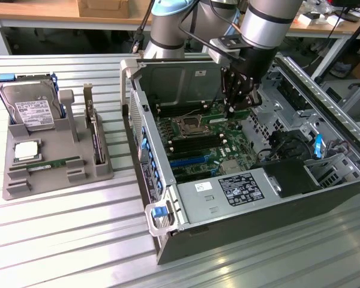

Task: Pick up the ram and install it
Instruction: 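Insert the ram into the slot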

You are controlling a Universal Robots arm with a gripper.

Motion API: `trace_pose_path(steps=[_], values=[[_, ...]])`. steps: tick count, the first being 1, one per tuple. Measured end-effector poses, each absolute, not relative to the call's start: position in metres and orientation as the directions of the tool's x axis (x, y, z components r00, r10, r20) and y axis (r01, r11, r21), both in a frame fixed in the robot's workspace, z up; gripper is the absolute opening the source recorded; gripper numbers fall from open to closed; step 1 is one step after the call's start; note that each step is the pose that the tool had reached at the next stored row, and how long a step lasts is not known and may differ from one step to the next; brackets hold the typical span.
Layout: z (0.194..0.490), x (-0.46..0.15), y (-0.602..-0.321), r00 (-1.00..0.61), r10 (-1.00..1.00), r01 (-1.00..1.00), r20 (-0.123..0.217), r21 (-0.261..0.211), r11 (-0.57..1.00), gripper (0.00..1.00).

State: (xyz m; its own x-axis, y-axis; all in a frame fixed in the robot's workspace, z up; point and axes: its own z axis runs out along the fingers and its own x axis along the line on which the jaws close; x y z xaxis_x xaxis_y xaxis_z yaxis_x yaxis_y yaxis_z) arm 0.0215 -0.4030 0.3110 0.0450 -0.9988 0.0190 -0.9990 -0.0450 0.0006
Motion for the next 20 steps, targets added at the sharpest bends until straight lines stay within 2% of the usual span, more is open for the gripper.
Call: trace_pose_path(steps=[20], values=[[0.3030,0.0215,-0.4030,0.045,-0.999,-0.999,0.019,0.001,-0.045,0.12]])
